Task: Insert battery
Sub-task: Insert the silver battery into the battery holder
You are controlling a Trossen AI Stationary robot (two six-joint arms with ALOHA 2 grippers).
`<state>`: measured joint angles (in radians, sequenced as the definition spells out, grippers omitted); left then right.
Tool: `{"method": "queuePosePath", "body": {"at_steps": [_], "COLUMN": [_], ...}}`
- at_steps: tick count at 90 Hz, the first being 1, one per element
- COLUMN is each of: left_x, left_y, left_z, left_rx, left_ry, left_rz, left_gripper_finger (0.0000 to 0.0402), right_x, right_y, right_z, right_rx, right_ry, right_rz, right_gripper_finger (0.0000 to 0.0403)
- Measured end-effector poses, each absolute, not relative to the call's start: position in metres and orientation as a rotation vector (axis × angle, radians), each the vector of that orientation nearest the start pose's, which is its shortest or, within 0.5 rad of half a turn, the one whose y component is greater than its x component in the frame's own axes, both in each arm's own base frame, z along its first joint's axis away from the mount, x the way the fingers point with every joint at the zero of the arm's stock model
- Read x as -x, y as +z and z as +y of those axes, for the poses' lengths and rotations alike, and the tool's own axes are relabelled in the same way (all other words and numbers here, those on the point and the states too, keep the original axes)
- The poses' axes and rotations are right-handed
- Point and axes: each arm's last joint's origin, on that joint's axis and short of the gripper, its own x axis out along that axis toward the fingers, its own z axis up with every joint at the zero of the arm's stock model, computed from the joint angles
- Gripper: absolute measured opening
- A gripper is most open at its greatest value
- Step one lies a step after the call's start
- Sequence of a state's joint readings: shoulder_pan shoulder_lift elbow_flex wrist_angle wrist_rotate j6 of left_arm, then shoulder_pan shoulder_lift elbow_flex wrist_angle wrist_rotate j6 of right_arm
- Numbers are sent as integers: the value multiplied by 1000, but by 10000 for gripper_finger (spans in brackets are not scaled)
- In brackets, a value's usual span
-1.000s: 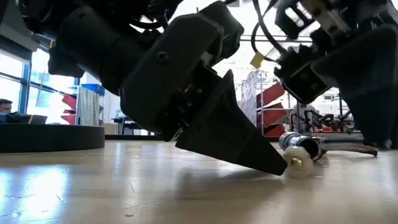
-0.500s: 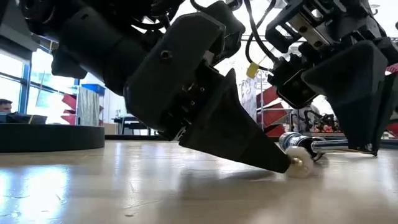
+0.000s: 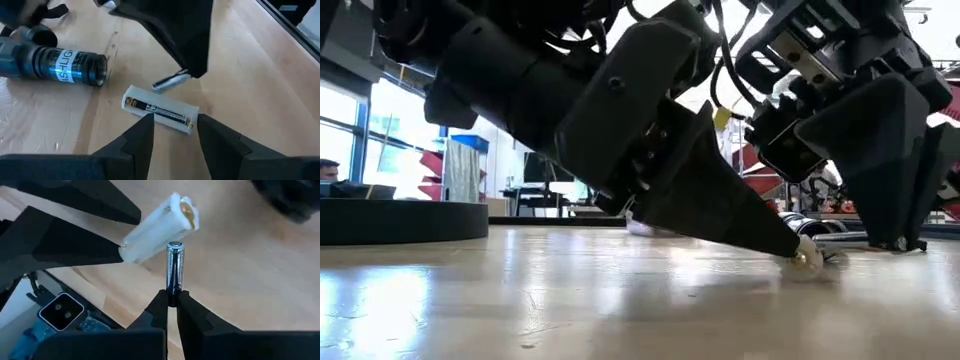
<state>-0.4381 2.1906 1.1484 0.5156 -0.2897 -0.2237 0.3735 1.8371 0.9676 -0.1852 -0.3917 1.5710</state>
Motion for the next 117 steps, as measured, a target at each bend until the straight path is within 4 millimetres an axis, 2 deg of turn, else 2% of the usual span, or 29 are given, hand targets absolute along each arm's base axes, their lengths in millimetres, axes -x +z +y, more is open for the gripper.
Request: {"method": "queuePosePath", "body": {"at_steps": [10, 67, 87, 98, 117], "left_x": [-394, -391, -384, -384, -383], "left_y": [89, 92, 104, 101, 100], "left_z": [-175, -175, -168, -159, -160], "left_rx": [31, 20, -60, -73, -76], "left_ry": [-89, -93, -22, 19, 22], "left_rz": [504, 560, 627, 672, 680], "left_gripper_finger": [133, 133, 133, 133, 133], "right_x": [-316, -321, -322, -321, -321], "right_y": [122, 123, 122, 122, 122], "right_z": [134, 124, 123, 122, 123], "right_rx": [-1351, -1296, -1272, -1269, -1270], "right_ry": [-289, -287, -292, -299, -267], "right_rz": [1366, 1300, 1280, 1290, 1311], "right_gripper_finger": [0, 0, 0, 0, 0]}}
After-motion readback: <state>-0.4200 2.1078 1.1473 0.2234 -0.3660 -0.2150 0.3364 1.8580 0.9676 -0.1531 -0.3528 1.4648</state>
